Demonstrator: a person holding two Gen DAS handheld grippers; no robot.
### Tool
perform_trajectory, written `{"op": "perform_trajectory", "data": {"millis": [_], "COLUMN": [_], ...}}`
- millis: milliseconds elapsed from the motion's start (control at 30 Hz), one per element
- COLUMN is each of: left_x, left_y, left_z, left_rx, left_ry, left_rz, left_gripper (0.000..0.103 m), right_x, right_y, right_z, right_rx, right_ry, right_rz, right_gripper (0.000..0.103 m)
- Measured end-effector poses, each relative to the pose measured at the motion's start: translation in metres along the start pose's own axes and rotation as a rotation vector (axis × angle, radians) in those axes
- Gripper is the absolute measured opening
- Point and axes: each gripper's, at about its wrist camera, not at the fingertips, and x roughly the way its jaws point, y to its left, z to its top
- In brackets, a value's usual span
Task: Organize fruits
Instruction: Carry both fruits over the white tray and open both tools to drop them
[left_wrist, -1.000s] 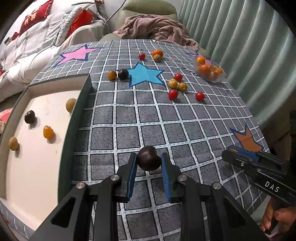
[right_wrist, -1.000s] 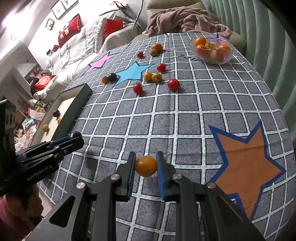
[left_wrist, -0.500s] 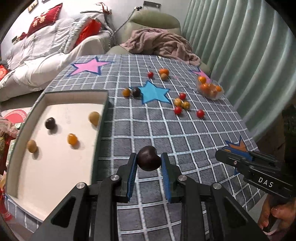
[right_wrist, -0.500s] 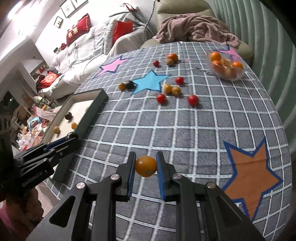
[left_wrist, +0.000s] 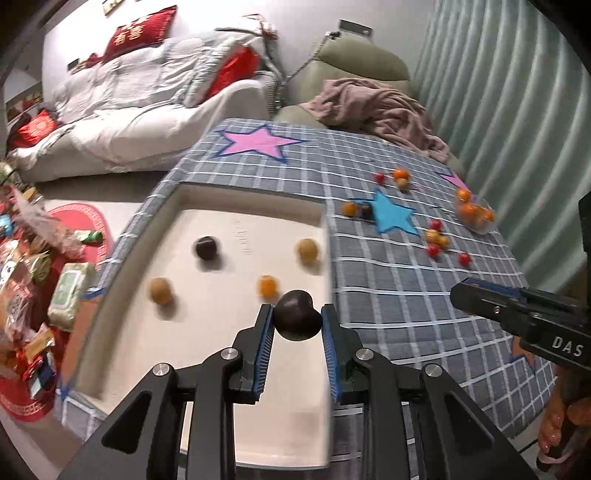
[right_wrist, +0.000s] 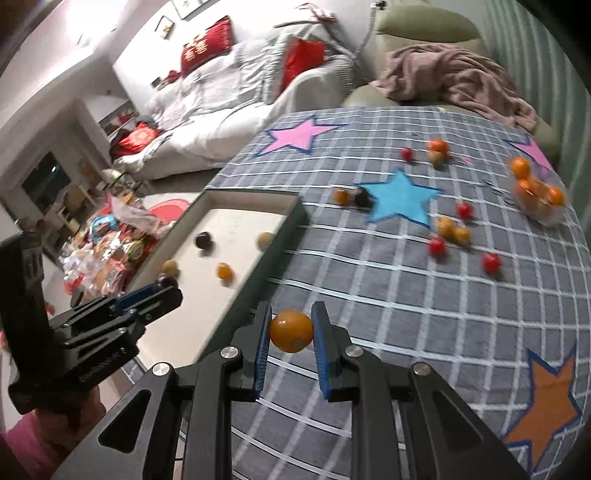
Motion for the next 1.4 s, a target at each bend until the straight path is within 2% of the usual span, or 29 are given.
{"op": "perform_trajectory", "data": {"millis": [267, 467, 667, 900, 967, 1033, 1067, 1100, 1133, 1167, 1233, 1400], "left_x": [0.005, 0.021, 0.032, 0.044, 0.046, 0.049, 0.05, 0.05, 0.049, 0.045, 0.037, 0.033], "left_y": [0.051, 0.08, 0.088, 0.089, 0.09, 0.089, 0.089, 0.089, 0.089, 0.089, 0.086, 0.086], "left_z": [-0.004, -0.012, -0.019, -0.021, -0.022, -0.024, -0.025, -0.026, -0.026, -0.026, -0.026, -0.022], "left_rx": [-0.063, -0.078, -0.063, -0.06, -0.062, -0.063, -0.063, -0.063, -0.065, -0.067, -0.06, -0.07], "left_ry": [0.014, 0.068, 0.09, 0.119, 0.133, 0.145, 0.148, 0.148, 0.137, 0.113, 0.066, 0.072], "left_rz": [0.078, 0.149, 0.186, 0.207, 0.203, 0.204, 0.207, 0.211, 0.216, 0.231, 0.239, 0.227], "left_gripper": [0.027, 0.027, 0.027, 0.028, 0.028, 0.028, 0.029, 0.049, 0.079, 0.088, 0.09, 0.09], "right_x": [0.04, 0.083, 0.122, 0.147, 0.148, 0.146, 0.144, 0.143, 0.141, 0.14, 0.138, 0.125], "right_y": [0.05, 0.081, 0.094, 0.094, 0.093, 0.096, 0.097, 0.098, 0.099, 0.099, 0.097, 0.09], "right_z": [0.017, 0.02, 0.015, 0.011, 0.012, 0.012, 0.012, 0.013, 0.013, 0.014, 0.014, 0.018], "right_rx": [-0.069, -0.098, -0.119, -0.124, -0.126, -0.13, -0.132, -0.135, -0.138, -0.138, -0.129, -0.08], "right_ry": [0.057, 0.131, 0.21, 0.263, 0.265, 0.257, 0.252, 0.246, 0.242, 0.241, 0.24, 0.21], "right_rz": [0.062, 0.1, 0.088, 0.054, 0.056, 0.061, 0.07, 0.077, 0.073, 0.074, 0.078, 0.109], "right_gripper": [0.024, 0.024, 0.024, 0.025, 0.031, 0.05, 0.066, 0.07, 0.07, 0.07, 0.071, 0.084]}}
